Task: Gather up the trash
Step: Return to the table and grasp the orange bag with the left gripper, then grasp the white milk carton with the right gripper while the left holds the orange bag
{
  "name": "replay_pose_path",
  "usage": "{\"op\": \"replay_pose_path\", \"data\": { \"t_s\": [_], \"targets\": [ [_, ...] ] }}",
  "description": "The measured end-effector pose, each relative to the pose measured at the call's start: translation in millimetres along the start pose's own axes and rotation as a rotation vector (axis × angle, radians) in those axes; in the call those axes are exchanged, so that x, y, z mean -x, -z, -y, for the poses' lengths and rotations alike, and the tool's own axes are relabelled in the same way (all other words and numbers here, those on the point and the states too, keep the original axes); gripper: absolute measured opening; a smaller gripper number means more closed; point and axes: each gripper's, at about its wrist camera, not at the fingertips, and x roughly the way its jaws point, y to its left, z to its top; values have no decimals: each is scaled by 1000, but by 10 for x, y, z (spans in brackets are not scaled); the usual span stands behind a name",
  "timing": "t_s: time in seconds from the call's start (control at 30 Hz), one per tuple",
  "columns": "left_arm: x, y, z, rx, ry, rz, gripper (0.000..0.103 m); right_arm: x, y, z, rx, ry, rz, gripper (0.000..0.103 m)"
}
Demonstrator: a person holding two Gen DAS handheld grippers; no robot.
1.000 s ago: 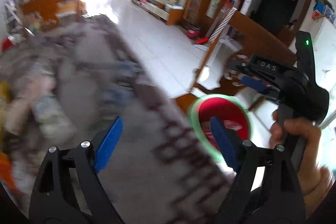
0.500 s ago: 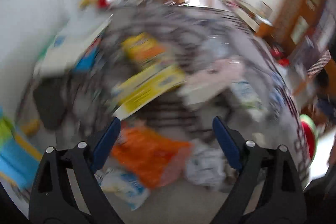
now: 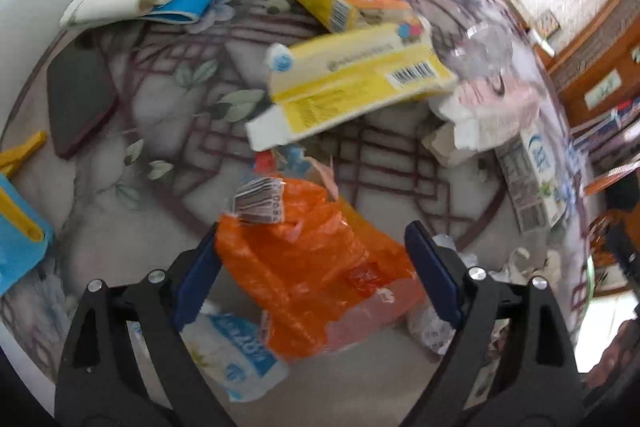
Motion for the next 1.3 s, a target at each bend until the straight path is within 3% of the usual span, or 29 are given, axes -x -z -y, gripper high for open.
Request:
{"op": "replay_pose_path", "data": {
  "t_s": [0.1, 0.17, 0.23, 0.33, 0.5, 0.57, 0.6, 0.63, 0.73, 0.9, 0.97, 1.03, 1.3],
  "targets": [
    [-57, 41, 85, -40, -23, 0, 85, -77, -53, -90, 26, 2, 25, 68],
    [-8, 81, 90, -52, -29, 13, 69, -185, -109, -205, 63, 1, 36, 70],
    [52, 99, 90, -54, -23, 37, 61, -305, -127, -313, 108, -1, 23, 71],
    [154, 107, 43, -39, -3, 71, 59, -486, -106, -481, 186, 7, -2, 80],
    [329, 86, 104, -53, 26, 142, 59, -797, -109, -603, 269, 63, -37, 81],
    [363, 83, 152, -72, 26, 159, 59, -906, -95, -578, 259, 65, -81, 72],
    [377, 74, 175, -80, 27, 166, 59, -951, -85, -556, 252, 63, -112, 56],
    [377, 64, 192, -84, 29, 169, 59, -968, -78, -535, 247, 60, -136, 54],
    [374, 30, 213, -89, 39, 170, 59, -894, -65, -502, 249, 56, -169, 53],
    [384, 15, 209, -79, 64, 173, 59, -737, 88, -387, 228, -9, -320, 54],
    [402, 23, 214, -80, 70, 176, 59, -670, 81, -379, 228, -3, -295, 58],
    [416, 23, 230, -83, 73, 182, 59, -601, 20, -361, 206, -24, -242, 71],
    [413, 44, 278, -105, 61, 190, 59, -676, 1, -434, 188, 6, -172, 71]
  ]
}}
